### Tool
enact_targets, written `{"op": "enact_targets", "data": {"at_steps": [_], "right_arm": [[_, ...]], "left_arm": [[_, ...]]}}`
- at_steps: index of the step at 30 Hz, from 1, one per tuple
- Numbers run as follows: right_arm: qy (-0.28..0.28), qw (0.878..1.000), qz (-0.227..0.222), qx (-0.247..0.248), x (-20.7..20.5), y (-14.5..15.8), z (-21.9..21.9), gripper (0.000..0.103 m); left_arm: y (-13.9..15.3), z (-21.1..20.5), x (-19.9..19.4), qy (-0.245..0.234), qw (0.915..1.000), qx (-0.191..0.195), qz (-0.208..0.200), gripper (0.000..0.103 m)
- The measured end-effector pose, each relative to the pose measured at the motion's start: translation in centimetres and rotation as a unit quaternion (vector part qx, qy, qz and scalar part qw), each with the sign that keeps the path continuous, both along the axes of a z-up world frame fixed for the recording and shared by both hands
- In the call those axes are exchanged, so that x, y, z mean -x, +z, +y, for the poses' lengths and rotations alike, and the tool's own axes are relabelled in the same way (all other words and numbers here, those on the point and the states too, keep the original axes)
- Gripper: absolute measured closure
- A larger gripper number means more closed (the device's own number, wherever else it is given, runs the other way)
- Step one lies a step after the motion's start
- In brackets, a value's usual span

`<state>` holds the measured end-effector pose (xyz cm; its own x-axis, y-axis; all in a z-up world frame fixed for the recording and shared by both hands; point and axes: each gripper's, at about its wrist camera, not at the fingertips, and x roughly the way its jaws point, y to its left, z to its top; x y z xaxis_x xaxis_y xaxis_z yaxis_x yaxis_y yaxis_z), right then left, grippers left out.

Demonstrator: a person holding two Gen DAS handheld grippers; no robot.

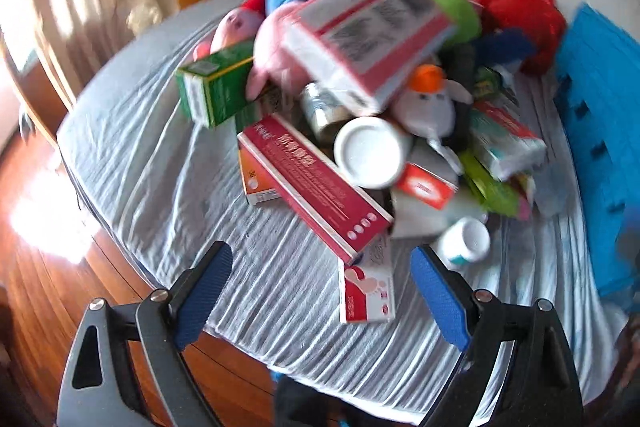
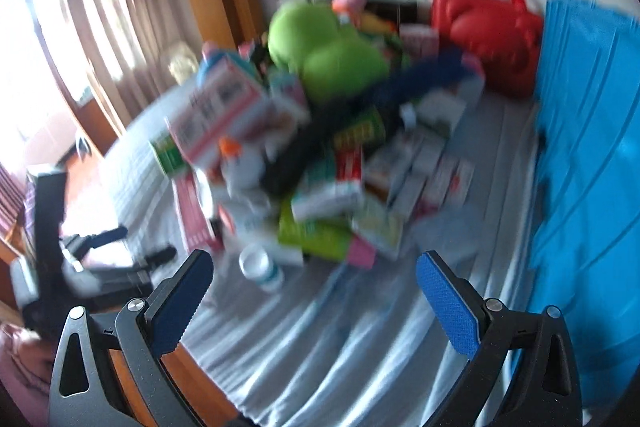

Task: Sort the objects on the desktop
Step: 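Grasp the long red medicine box with the left tool while the right tool grasps a white bottle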

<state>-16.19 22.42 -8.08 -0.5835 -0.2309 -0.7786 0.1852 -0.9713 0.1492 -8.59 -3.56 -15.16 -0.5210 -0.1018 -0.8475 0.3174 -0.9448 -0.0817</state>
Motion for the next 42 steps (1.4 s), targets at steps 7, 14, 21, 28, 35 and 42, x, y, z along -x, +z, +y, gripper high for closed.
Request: {"op": "enact_targets", "data": {"at_steps": [7, 14, 21, 28, 35, 42], "right_arm": [[-0.033, 0.999, -0.043, 0.0, 0.3, -2.8, 0.9, 0.0], [-0.045, 0.996, -0.077, 0.001, 0.9, -5.2, 0.7, 0.0], [-0.029, 0.995, -0.095, 0.022, 2.4, -7.5, -1.9, 0.0], [-0.017, 0.993, -0.114, 0.028, 4.4, -8.9, -4.9, 0.004], [-0.018, 0.993, -0.116, 0.017, 5.6, -9.4, -6.5, 0.033], [-0.026, 0.993, -0.116, 0.018, 5.4, -9.1, -6.6, 0.069]], "left_arm": [[-3.0, -1.7, 4.7, 0.033, 0.9983, -0.025, -0.041, 0.011], [-6.6, -1.5, 6.7, 0.019, 0.9965, -0.014, -0.081, 0.012], [-6.8, -2.8, 2.9, -0.011, 0.9963, -0.004, -0.085, 0.033], [-8.1, -4.0, -0.1, -0.011, 0.9944, 0.0, -0.105, 0.033], [-7.8, -2.0, 1.7, -0.046, 0.9952, 0.019, -0.084, 0.033], [-7.1, 0.2, 0.3, -0.079, 0.9941, 0.022, -0.071, 0.058]]}}
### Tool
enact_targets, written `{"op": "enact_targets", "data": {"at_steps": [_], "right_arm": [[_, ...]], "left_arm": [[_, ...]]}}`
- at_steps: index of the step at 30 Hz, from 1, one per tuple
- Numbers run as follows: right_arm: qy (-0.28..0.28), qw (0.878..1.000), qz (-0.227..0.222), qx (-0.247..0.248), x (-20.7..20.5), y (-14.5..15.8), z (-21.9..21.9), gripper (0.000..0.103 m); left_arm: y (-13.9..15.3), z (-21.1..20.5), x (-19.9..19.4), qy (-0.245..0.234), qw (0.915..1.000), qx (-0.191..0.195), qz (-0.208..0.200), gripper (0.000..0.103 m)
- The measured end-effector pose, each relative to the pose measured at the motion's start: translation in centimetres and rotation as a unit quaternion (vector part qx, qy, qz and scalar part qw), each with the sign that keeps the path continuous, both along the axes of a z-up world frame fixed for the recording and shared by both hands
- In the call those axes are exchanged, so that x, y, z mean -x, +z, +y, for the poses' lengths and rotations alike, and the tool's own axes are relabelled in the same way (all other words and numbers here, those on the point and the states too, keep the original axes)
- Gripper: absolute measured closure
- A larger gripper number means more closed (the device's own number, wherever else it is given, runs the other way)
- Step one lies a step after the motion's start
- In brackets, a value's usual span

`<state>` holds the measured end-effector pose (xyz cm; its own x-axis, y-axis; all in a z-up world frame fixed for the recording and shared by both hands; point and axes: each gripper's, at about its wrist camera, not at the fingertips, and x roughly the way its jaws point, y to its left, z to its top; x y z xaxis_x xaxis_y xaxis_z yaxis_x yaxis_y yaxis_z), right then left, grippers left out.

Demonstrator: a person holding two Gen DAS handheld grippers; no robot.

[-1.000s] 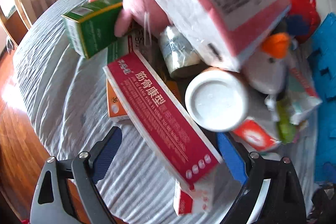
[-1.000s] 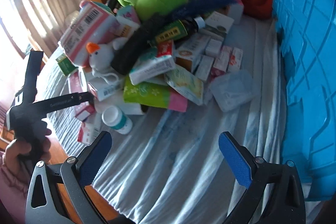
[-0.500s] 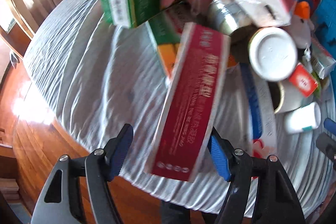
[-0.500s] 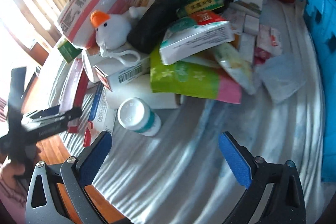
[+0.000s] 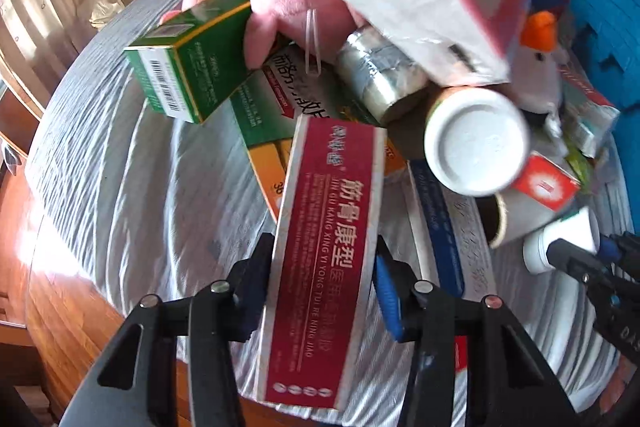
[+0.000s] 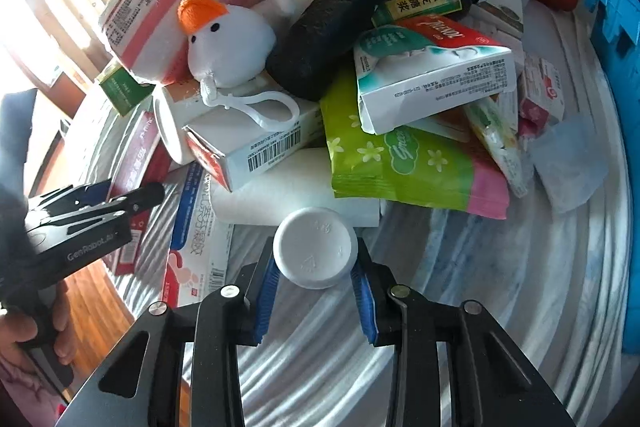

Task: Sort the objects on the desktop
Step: 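Grasp the long red medicine box with the left tool while the right tool grasps a white bottle, then lower the red box and white bottle into the blue crate and release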

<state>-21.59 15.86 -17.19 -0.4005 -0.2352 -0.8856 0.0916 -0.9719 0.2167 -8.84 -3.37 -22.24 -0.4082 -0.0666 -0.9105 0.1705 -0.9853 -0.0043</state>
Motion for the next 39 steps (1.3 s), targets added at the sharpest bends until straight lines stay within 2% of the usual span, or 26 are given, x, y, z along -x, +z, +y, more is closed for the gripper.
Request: {"op": "enact_targets", "data": {"at_steps": [1, 5, 10, 12, 14, 15, 16, 21, 23, 27, 30, 33, 36, 39], "right_arm": [[0.0, 1.0, 0.002, 0.002, -0.2, 0.4, 0.1, 0.069], [-0.002, 1.0, 0.025, 0.003, -1.5, 2.7, 0.9, 0.069], [-0.006, 0.997, 0.076, 0.002, -2.7, 7.4, 2.1, 0.069], [-0.004, 0.995, 0.101, -0.002, -3.2, 9.9, 2.5, 0.069], [-0.007, 0.991, 0.132, -0.007, -3.9, 13.2, 3.2, 0.069], [-0.011, 0.988, 0.15, -0.015, -4.2, 15.1, 3.7, 0.069], [-0.015, 0.985, 0.168, -0.023, -4.7, 16.3, 3.8, 0.069], [-0.052, 0.968, 0.237, -0.062, -7.3, 23.6, 8.2, 0.069], [-0.067, 0.96, 0.262, -0.071, -8.4, 26.3, 10.4, 0.069], [-0.099, 0.941, 0.3, -0.12, -10.6, 31.3, 15.2, 0.069], [-0.129, 0.933, 0.296, -0.16, -11.0, 33.6, 20.2, 0.069], [-0.162, 0.931, 0.269, -0.188, -10.7, 34.4, 25.6, 0.069], [-0.197, 0.936, 0.219, -0.193, -9.1, 34.2, 32.5, 0.069], [-0.221, 0.944, 0.157, -0.19, -6.8, 32.4, 38.4, 0.069]], "left_arm": [[1.2, -0.1, 0.7, 0.001, 1.0, -0.001, 0.001, 0.059], [3.5, 0.6, -1.4, 0.003, 0.9997, 0.001, 0.026, 0.059], [8.3, 3.1, -4.2, -0.009, 0.9961, 0.024, 0.085, 0.059], [11.0, 4.7, -5.0, -0.021, 0.9922, 0.033, 0.118, 0.059], [13.8, 6.3, -5.5, -0.037, 0.9881, 0.025, 0.147, 0.059], [15.4, 7.1, -4.4, -0.046, 0.9858, 0.023, 0.16, 0.059], [16.4, 3.8, -2.4, -0.053, 0.9842, 0.022, 0.167, 0.059], [21.7, 7.3, -0.3, -0.116, 0.9673, 0.017, 0.225, 0.059], [23.7, 10.0, -0.1, -0.145, 0.9572, 0.017, 0.25, 0.059], [28.7, 17.5, 1.1, -0.201, 0.9349, -0.009, 0.292, 0.059], [32.0, 22.7, 2.3, -0.239, 0.9187, -0.014, 0.314, 0.059], [35.2, 28.8, 4.6, -0.277, 0.9061, -0.026, 0.319, 0.059], [36.7, 34.6, 7.4, -0.31, 0.9016, -0.047, 0.299, 0.059], [36.4, 40.1, 10.4, -0.329, 0.9079, -0.065, 0.251, 0.059]]}}
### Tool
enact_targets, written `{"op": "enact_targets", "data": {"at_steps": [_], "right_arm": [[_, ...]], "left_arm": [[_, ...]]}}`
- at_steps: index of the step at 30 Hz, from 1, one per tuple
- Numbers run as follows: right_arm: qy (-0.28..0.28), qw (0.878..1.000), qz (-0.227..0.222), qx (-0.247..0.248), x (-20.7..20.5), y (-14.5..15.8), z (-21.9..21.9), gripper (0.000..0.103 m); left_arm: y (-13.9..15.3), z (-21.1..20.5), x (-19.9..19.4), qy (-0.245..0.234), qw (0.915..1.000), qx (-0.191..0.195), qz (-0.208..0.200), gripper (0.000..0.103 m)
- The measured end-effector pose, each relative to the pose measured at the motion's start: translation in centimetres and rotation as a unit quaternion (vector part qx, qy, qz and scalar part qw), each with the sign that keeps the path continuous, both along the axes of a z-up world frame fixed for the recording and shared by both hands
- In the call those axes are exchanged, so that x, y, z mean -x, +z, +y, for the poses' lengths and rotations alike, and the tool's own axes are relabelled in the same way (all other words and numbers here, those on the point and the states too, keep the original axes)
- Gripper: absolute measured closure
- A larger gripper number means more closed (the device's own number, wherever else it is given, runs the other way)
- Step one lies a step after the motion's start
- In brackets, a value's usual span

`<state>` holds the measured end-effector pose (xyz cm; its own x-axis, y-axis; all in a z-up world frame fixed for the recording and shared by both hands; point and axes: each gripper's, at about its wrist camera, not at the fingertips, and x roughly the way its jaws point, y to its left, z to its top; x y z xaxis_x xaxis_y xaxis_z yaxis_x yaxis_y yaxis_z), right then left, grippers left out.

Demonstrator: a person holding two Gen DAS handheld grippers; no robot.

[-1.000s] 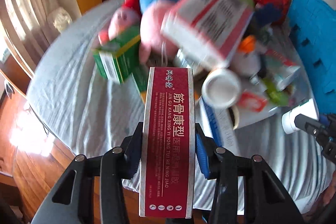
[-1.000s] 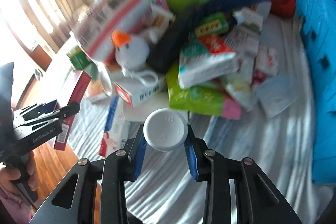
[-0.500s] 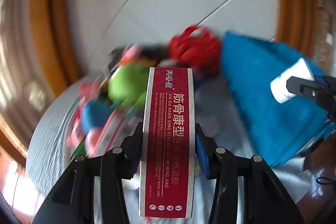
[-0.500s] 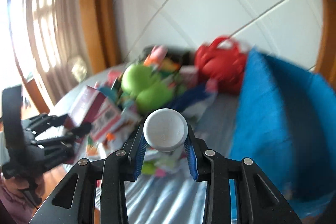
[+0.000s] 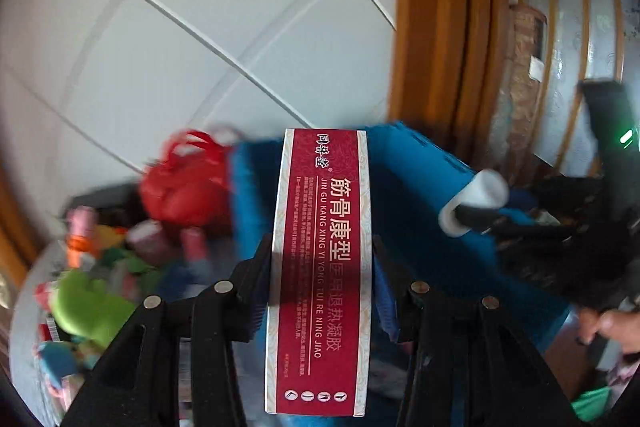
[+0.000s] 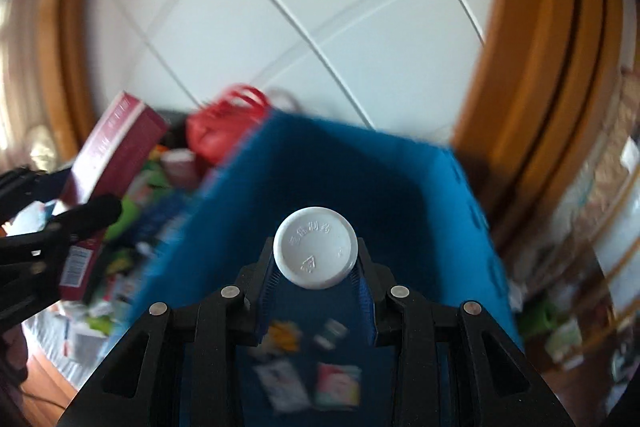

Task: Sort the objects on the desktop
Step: 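Lower the red box and white bottle into the blue crate and release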

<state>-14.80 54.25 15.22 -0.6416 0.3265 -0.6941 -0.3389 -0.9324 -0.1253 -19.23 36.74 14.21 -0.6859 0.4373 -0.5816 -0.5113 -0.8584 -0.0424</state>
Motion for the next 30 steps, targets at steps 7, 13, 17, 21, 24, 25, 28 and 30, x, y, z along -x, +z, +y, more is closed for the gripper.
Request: {"op": "enact_targets", "data": {"at_steps": [7, 13, 17, 21, 24, 25, 28, 30], "right_arm": [[-0.048, 0.973, -0.207, 0.085, 4.4, -11.2, 11.1, 0.069], [-0.035, 0.927, -0.327, 0.181, 6.5, -21.2, 13.7, 0.069], [-0.029, 0.904, -0.393, 0.167, 6.4, -25.2, 13.1, 0.069], [-0.028, 0.879, -0.451, 0.152, 5.8, -29.1, 13.0, 0.069], [-0.019, 0.864, -0.478, 0.159, 4.8, -31.2, 12.5, 0.069], [-0.018, 0.86, -0.483, 0.164, 4.6, -31.6, 12.4, 0.069], [-0.018, 0.855, -0.491, 0.165, 4.0, -32.3, 12.5, 0.069], [-0.02, 0.854, -0.494, 0.162, 3.8, -32.4, 12.6, 0.069]], "left_arm": [[-9.9, 10.2, 10.5, 0.008, 0.975, 0.099, -0.198, 0.059], [-18.2, 13.5, 14.5, 0.031, 0.942, 0.182, -0.28, 0.059], [-21.7, 13.9, 15.0, 0.029, 0.9237, 0.218, -0.313, 0.059], [-25.1, 12.7, 15.0, 0.052, 0.8963, 0.262, -0.354, 0.059], [-26.2, 12.5, 14.7, 0.06, 0.8853, 0.294, -0.355, 0.059], [-26.4, 12.7, 14.6, 0.059, 0.8831, 0.298, -0.358, 0.059], [-26.8, 13.9, 14.7, 0.045, 0.8803, 0.292, -0.371, 0.059], [-26.6, 14.0, 14.6, 0.043, 0.8827, 0.296, -0.362, 0.055]]}}
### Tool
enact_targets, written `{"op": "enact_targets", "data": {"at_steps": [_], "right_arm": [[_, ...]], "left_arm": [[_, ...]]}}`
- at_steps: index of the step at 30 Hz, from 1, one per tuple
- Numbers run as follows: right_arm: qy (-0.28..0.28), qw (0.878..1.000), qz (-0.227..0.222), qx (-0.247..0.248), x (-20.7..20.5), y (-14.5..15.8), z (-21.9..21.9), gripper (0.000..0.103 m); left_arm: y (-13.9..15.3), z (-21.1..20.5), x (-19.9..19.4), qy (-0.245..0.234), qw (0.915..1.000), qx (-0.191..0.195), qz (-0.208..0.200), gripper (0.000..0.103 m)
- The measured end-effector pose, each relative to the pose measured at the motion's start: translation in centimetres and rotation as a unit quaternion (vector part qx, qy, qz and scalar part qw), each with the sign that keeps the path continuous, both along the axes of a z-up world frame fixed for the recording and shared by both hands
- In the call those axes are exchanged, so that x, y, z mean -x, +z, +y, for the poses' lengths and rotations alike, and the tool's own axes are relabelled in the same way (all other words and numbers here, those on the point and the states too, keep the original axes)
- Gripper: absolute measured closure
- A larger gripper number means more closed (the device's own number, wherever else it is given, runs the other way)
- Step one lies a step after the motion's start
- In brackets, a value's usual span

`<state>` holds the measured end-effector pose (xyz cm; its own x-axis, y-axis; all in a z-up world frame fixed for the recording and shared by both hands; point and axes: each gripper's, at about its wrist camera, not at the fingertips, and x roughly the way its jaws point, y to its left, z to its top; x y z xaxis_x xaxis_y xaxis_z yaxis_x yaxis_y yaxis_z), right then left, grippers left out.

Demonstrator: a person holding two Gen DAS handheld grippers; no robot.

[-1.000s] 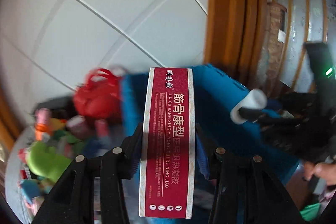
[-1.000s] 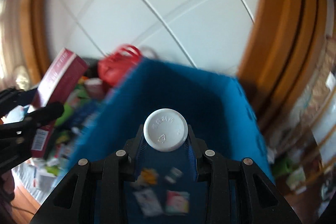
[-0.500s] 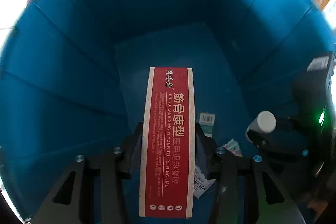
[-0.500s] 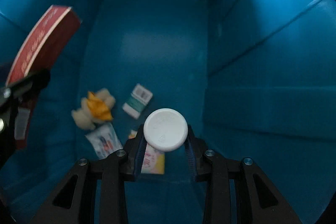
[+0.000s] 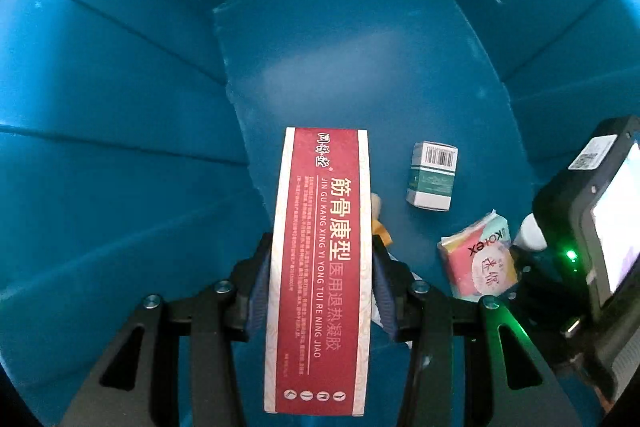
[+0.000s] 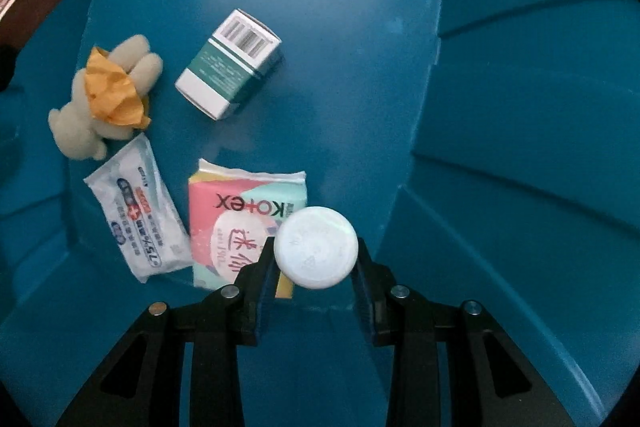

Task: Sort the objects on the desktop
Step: 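Lower the red box and white bottle into the blue crate and release, then withdraw both tools from the crate toward the table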

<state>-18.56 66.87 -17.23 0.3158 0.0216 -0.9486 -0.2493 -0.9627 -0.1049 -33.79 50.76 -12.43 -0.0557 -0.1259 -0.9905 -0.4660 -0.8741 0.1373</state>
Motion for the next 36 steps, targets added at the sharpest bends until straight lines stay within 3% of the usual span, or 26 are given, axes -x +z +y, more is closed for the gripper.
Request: {"op": "enact_targets", "data": {"at_steps": [3, 4, 10, 14, 21, 26, 30, 36], "right_arm": [[-0.001, 1.0, -0.001, -0.001, -0.3, 0.0, 0.1, 0.068], [-0.001, 1.0, 0.001, -0.002, -0.4, 0.1, 0.2, 0.066], [0.002, 1.0, 0.007, -0.005, -0.7, 0.5, 0.2, 0.034], [0.0, 1.0, 0.017, -0.007, -0.9, 1.2, 0.6, 0.01], [-0.006, 0.997, 0.071, 0.008, -0.7, 5.4, 1.3, 0.0], [-0.012, 0.99, 0.14, 0.013, -1.3, 11.9, 1.1, 0.0], [0.006, 0.982, 0.187, 0.014, 0.7, 17.0, -0.6, 0.0], [0.025, 0.965, 0.261, 0.015, 0.5, 21.3, -3.7, 0.0]], "left_arm": [[0.2, 0.2, -0.4, 0.0, 0.9999, 0.009, 0.009, 0.033], [0.3, 0.6, 0.1, 0.002, 0.9999, 0.01, 0.01, 0.03], [1.1, 0.6, 0.3, 0.004, 0.9997, 0.013, 0.023, 0.03], [2.0, 0.7, 0.4, 0.003, 0.9996, -0.009, 0.026, 0.03], [5.4, 0.0, 0.2, 0.007, 0.9961, -0.044, 0.077, 0.03], [11.3, -0.4, -2.1, -0.005, 0.9825, -0.093, 0.161, 0.03], [16.6, -1.8, -4.9, -0.015, 0.9674, -0.151, 0.203, 0.03], [22.4, -4.6, -8.9, -0.021, 0.9439, -0.175, 0.279, 0.03]]}}
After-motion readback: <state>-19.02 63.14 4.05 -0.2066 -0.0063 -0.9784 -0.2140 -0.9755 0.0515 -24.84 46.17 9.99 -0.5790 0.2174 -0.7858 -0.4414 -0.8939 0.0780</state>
